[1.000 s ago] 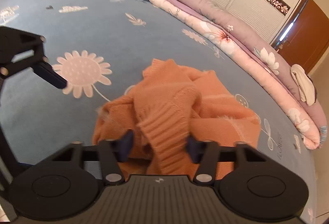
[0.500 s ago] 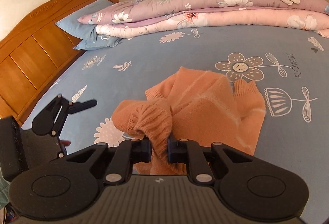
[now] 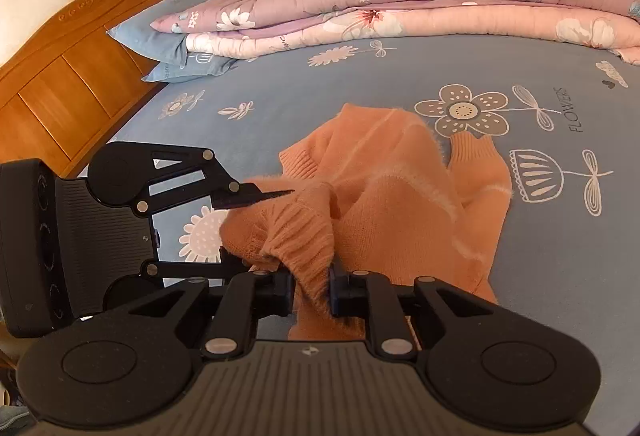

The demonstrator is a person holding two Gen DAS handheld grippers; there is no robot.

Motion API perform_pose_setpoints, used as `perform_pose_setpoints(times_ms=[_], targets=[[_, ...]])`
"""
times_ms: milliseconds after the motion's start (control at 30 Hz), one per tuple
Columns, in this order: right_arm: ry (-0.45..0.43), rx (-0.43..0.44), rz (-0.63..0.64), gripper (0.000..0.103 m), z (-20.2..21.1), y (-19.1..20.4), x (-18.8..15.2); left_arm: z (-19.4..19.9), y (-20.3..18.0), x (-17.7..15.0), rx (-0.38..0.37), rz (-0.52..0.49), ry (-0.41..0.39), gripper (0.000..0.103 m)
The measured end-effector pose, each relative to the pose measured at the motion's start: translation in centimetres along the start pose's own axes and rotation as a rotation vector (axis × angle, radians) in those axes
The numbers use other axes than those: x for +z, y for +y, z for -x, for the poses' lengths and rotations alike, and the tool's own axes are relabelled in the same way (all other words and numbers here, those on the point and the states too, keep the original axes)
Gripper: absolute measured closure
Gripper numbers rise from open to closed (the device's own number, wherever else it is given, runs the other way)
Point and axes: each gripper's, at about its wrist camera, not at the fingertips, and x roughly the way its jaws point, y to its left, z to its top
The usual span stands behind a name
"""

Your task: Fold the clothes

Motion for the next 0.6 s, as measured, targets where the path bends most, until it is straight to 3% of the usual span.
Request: perform_pose_setpoints(times_ms=[67, 133, 200, 300, 467, 600], targets=[[-0.018, 0.0, 0.006, 0.062, 0.6, -0.2, -0.1, -0.1, 0.9, -0.2, -0.007, 0.089, 0.009, 0.091], [-0.08, -0.033, 0.039, 0.038, 2.3, -0.3, -0.6, 0.0, 2.4, -0.5, -0.014, 0.201, 0.017, 0.094], [-0.108, -0.1, 0.108, 0.03, 3.2, -0.3, -2.0, -0.1, 4.4, -0.8, -0.003, 0.299, 0.029, 0.095], [-0.105, -0.207, 0.224, 0.024, 3.3, -0.2, -4.5, 0.2, 6.6, -1.2, 0.012, 0.404, 0.03, 0.095], [0.054, -0.378, 0.45, 0.022, -2.5, 0.9, -10.8, -0.4, 8.8, -0.8, 0.02, 0.475, 0.018, 0.095], [0.053, -0.541, 0.59, 0.022, -7.7, 1.9, -14.0, -0.3, 9.2, -0.7, 0.0, 0.533, 0.012, 0.095]])
